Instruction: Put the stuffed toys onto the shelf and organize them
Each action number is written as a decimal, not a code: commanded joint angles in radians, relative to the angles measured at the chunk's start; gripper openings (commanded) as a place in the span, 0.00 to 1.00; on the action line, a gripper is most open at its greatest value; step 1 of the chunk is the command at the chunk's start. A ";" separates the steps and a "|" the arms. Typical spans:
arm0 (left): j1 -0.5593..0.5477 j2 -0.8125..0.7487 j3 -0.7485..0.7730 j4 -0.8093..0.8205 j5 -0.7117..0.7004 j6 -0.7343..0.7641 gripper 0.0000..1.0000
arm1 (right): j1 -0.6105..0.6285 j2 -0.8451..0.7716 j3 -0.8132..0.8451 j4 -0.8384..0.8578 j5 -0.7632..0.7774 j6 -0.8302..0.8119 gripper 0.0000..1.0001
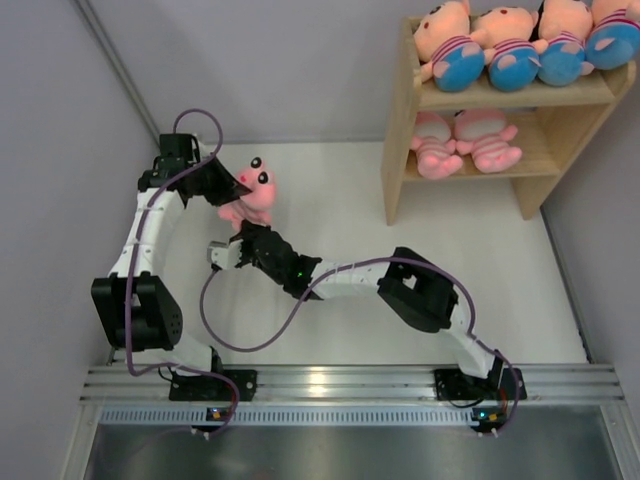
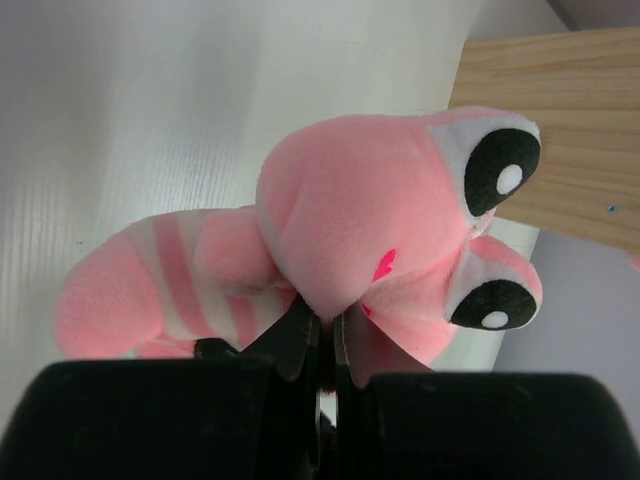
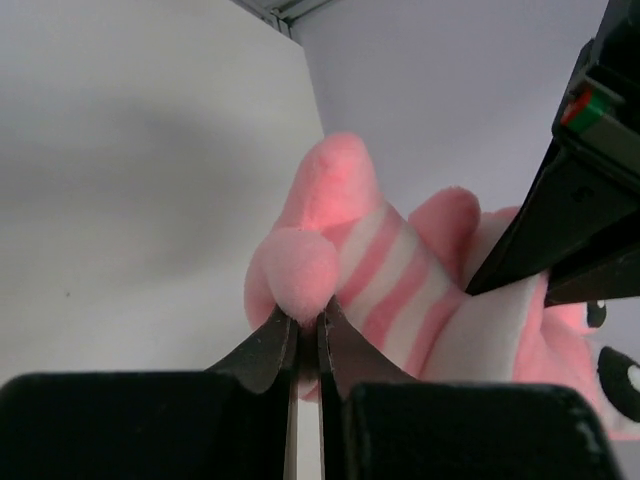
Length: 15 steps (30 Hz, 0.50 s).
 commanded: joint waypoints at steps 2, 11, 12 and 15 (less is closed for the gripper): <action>0.016 -0.034 0.005 -0.003 0.085 0.159 0.03 | -0.038 -0.205 -0.096 -0.033 -0.046 0.124 0.00; 0.025 -0.037 0.038 -0.152 0.323 0.669 0.68 | -0.193 -0.681 -0.334 -0.385 -0.633 0.451 0.00; 0.026 -0.039 0.051 -0.190 0.366 0.700 0.71 | -0.222 -0.709 -0.354 -0.395 -0.653 0.460 0.00; 0.026 -0.060 0.088 -0.218 0.409 0.789 0.84 | -0.288 -0.761 -0.362 -0.519 -0.748 0.503 0.00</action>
